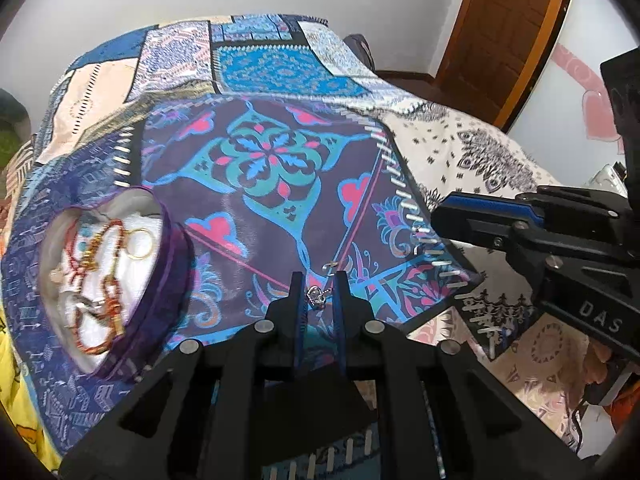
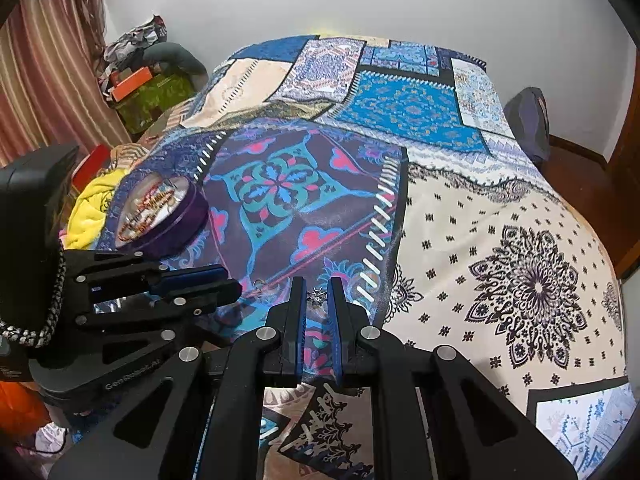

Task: Organize jewelry
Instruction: 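Close the right tool on the silver charm and lift it, then carry the charm into the heart tin and open the right tool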

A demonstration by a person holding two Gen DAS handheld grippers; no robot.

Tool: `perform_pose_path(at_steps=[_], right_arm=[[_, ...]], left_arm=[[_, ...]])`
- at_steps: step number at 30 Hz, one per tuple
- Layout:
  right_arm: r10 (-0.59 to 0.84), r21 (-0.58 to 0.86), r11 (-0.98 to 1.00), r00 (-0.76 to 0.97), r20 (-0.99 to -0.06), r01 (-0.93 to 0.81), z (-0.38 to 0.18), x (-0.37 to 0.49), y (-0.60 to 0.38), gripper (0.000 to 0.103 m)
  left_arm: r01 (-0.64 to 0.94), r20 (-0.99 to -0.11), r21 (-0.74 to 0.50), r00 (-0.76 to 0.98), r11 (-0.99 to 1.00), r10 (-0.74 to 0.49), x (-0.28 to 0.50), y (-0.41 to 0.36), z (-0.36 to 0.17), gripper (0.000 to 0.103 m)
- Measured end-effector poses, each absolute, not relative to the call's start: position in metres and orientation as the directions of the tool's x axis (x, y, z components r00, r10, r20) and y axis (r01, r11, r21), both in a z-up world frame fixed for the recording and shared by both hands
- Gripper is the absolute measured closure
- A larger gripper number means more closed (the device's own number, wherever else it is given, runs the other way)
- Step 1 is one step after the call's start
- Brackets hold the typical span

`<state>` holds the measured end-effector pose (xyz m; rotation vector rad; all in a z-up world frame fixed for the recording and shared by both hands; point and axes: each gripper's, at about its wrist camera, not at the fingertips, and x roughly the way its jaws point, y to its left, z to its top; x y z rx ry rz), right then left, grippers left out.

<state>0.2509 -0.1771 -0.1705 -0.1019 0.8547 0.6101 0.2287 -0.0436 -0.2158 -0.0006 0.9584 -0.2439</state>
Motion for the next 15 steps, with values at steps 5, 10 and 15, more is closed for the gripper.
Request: perform_pose_path(at_steps=[5, 10, 15], right_arm=[[0.480, 0.146, 0.819, 0.524, -0.704, -0.554, -0.152, 0.245, -0.173, 0.094], [0.500, 0.137, 0.806, 0.538, -0.678, -0.576, -0.134, 0.238, -0.162, 0.094], [0.521, 0.127, 0.790, 0.548, -0.654, -0.600, -0.122, 0.230, -0.145, 0.094]], left_arm=[[0.190, -0.780, -0.111, 0.592, 0.976, -0.204, 0.218, -0.033, -0.194, 0.091], [0.158, -0.750, -0.092, 0.638, 0.983, -0.172, 0.206, -0.020, -0.172, 0.091], [0.132, -0.719, -0.093, 0.676, 0.987, -0.158, 0.192, -0.003, -0.152, 0.091]])
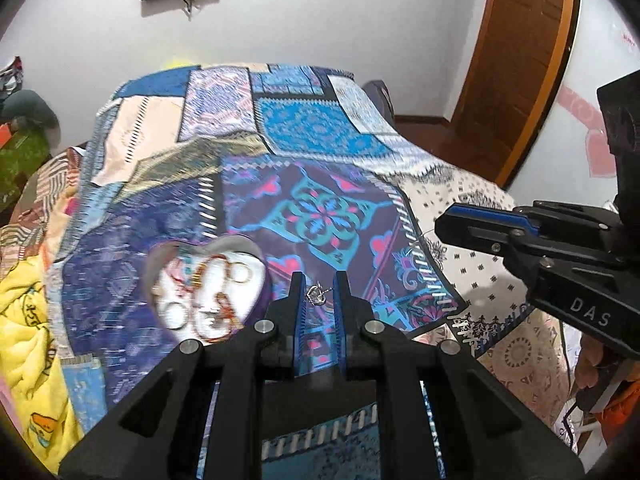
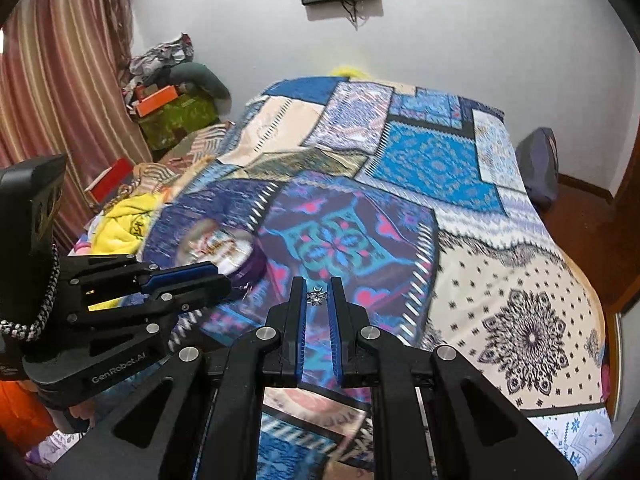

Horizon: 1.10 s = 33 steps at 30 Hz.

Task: Organize jewelry
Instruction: 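Carry the charm into the heart tin and open the right tool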

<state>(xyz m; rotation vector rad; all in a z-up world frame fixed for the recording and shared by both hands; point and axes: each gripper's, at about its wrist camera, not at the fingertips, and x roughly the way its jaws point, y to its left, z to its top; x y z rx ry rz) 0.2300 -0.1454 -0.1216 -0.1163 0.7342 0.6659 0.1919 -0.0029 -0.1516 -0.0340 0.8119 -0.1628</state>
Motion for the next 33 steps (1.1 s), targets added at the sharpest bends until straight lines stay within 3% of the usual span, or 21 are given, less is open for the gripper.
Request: perform_pose_path(at_steps=[18, 33], right_arm=[[0.601, 0.154, 0.723, 0.505, -0.619, -0.673, -0.111, 0.211, -0.078, 0.094], [0.620, 0.186, 0.704, 0.466, -0.631, -0.685, -0.127, 0.229, -0.048, 0.094]], left_arm=[[0.012, -0.645, -0.105, 0.760, 0.994, -0.077, 0.152, 0.079, -0.112, 0.091], [-0.008, -0.659, -0.125, 0.748, 0.992, -0.077, 0.170, 0.099, -0.129, 0.091]])
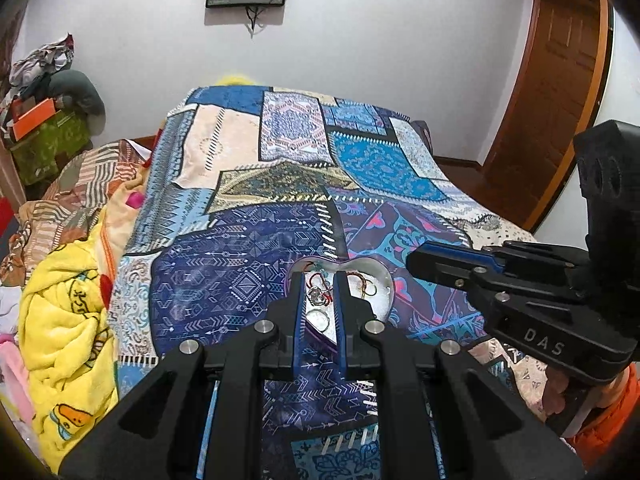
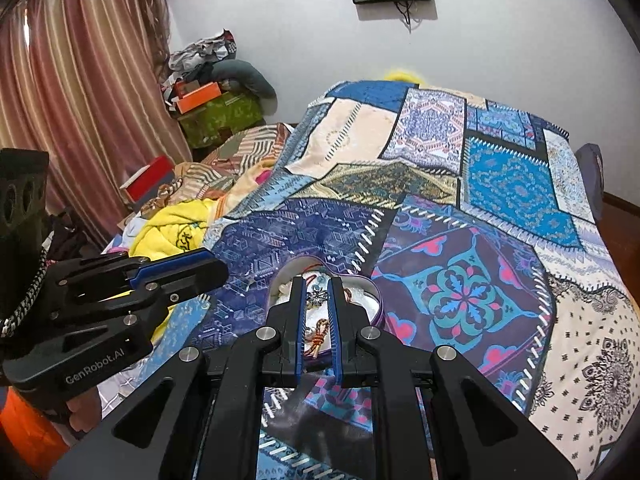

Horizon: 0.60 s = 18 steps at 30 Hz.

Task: Organize jewelry
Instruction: 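Carry the charm into the heart tin and open the right tool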

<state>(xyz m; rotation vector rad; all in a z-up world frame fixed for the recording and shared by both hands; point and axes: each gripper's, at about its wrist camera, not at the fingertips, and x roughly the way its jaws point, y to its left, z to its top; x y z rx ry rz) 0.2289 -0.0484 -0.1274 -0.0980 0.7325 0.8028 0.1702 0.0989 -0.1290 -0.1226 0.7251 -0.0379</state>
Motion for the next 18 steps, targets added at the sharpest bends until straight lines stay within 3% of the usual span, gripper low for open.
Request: perform_pose_path(at_steps=[18], right_arm=[[0.588, 0.200, 0.705, 0.404, -0.701, -0.680, -0.165, 0.249, -0.038, 0.094]], left_arm=[[0.008, -0.723, -0.116, 0.685, 0.993, -0.090, 0.211, 0.091, -0.171, 0.091]])
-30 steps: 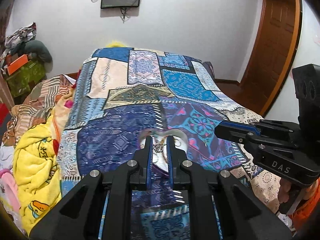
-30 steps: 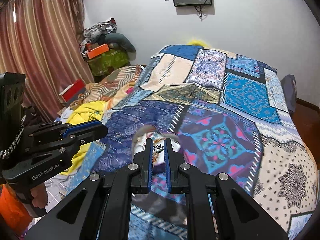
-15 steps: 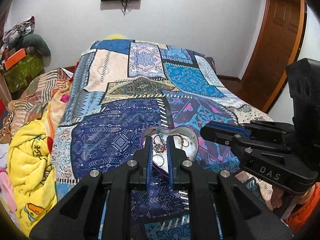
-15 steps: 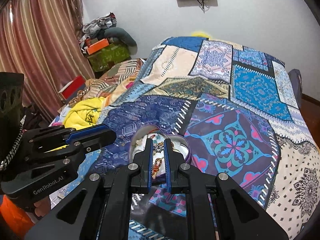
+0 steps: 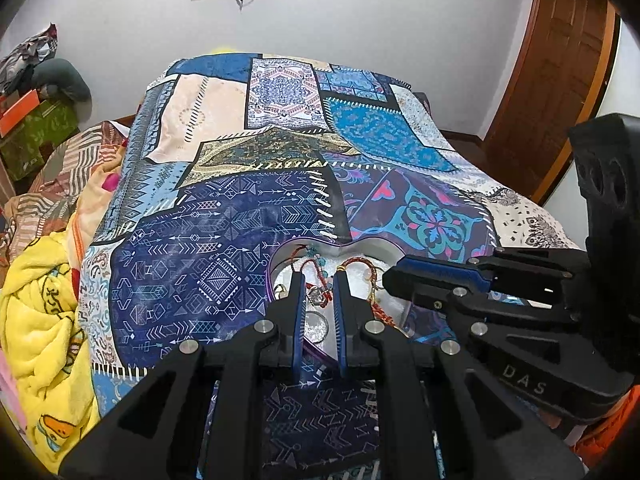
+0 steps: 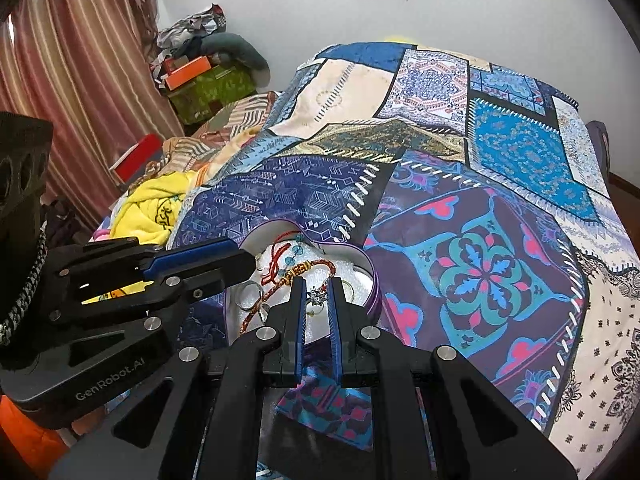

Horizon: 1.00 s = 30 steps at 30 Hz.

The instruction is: Organize jewelry

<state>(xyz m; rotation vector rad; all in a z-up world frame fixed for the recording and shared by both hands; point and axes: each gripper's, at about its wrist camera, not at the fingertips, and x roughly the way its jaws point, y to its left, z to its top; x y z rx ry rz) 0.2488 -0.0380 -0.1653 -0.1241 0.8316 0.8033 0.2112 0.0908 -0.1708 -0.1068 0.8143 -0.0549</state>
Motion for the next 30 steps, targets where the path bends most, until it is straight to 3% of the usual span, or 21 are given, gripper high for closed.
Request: perform_pose_path(at_steps=[15, 18, 20, 24, 30], right_arm=[[0.576, 0.184, 0.698, 0.389, -0.719, -0.692, -0.172, 0.252, -0.036, 0.093], [0.571, 0.181, 0.698, 0.386, -0.724, -0.693, -0.170, 0.252, -0.035, 0.084], [0.567, 0.172, 0.701, 0.396, -0.723, -0.692, -0.169, 0.250, -0.035, 0.077], [0.548, 0.140, 0.715, 0.426, -0.719, -0.685, -0.163, 0.245, -0.036, 0.065], [0.554, 0.131, 0.726, 0.461, -0.693, -0.675, -0.144, 0.235, -0.048, 0.064]], left_arm=[[-0.026, -0.749, -0.167, 0.654, 0.986, -0.109, 0.218, 0.102, -0.181, 0.090], [-0.034, -0.745, -0.165, 0.659, 0.986, -0.102, 0.215, 0.103, -0.178, 0.085], [-0.044, -0.739, -0.165, 0.667, 0.985, -0.094, 0.212, 0.106, -0.174, 0.075], [-0.060, -0.728, -0.168, 0.680, 0.984, -0.082, 0.205, 0.111, -0.166, 0.074], [-0.076, -0.704, -0.169, 0.707, 0.983, -0.067, 0.189, 0.115, -0.146, 0.074]])
